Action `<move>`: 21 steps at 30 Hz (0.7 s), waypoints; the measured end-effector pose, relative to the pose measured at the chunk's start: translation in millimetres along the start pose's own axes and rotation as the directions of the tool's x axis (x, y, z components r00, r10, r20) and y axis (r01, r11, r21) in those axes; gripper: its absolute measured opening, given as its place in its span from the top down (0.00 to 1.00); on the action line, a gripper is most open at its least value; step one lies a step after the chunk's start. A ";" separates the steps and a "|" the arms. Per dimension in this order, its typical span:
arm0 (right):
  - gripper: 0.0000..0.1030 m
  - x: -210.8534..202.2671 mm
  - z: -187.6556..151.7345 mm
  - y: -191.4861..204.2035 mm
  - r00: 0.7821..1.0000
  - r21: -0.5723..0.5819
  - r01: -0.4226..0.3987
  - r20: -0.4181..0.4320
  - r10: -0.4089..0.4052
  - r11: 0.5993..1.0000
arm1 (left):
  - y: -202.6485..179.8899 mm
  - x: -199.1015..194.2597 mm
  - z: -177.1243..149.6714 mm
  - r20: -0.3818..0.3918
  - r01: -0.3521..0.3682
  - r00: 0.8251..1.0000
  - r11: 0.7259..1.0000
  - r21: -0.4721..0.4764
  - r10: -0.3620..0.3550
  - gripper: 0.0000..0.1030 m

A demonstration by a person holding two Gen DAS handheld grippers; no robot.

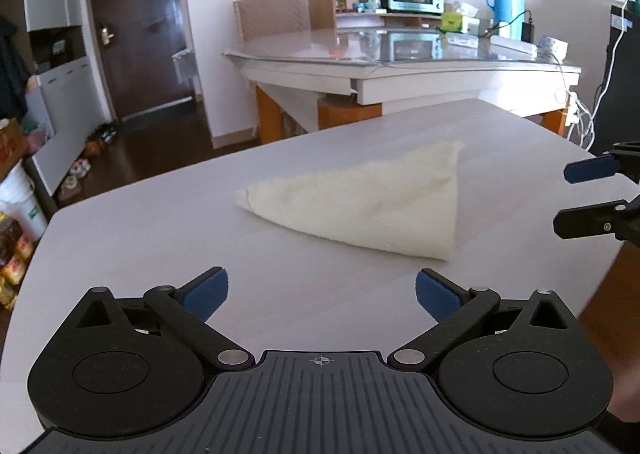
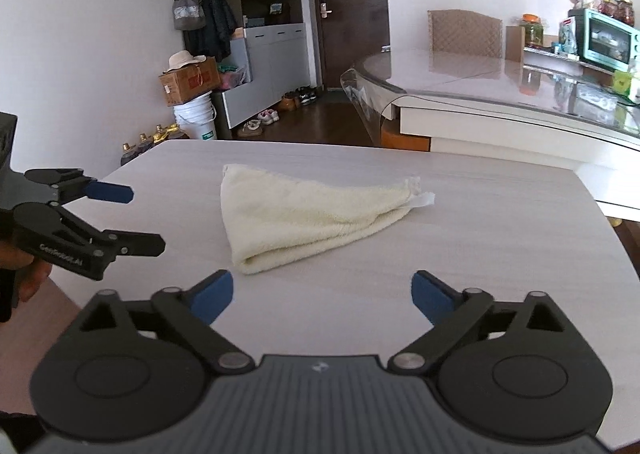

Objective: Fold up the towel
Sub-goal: 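Open the right gripper and pull it back from the triangle towel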

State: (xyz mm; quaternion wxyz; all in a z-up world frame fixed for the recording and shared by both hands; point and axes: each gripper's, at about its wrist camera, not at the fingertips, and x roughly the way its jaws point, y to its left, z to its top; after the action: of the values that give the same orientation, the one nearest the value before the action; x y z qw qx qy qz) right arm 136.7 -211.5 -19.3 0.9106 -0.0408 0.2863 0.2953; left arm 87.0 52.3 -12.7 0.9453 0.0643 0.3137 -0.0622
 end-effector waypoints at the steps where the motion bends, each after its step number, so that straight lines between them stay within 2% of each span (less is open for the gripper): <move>1: 0.05 -3.4 -1.0 0.5 1.000 0.009 0.005 0.006 -0.005 1.000 | -2.3 -3.1 -1.3 0.000 -0.008 1.000 1.000 -0.001 0.008 0.00; 5: 0.00 -15.8 -3.1 3.7 1.000 0.032 0.010 0.023 -0.010 0.999 | -8.1 -14.1 -4.5 -0.005 -0.018 1.000 1.000 -0.020 0.018 0.00; 21: 0.00 -59.8 -14.1 10.9 0.997 0.032 0.021 0.072 -0.023 0.999 | -23.8 -52.5 -16.8 0.023 -0.070 0.997 0.995 -0.072 0.072 0.00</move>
State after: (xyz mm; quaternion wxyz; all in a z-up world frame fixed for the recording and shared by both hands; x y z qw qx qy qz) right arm 84.0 -236.7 2.6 0.9240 -0.0188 0.2574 0.2821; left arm 31.7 35.7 3.5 0.9526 0.0411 0.3010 -0.0182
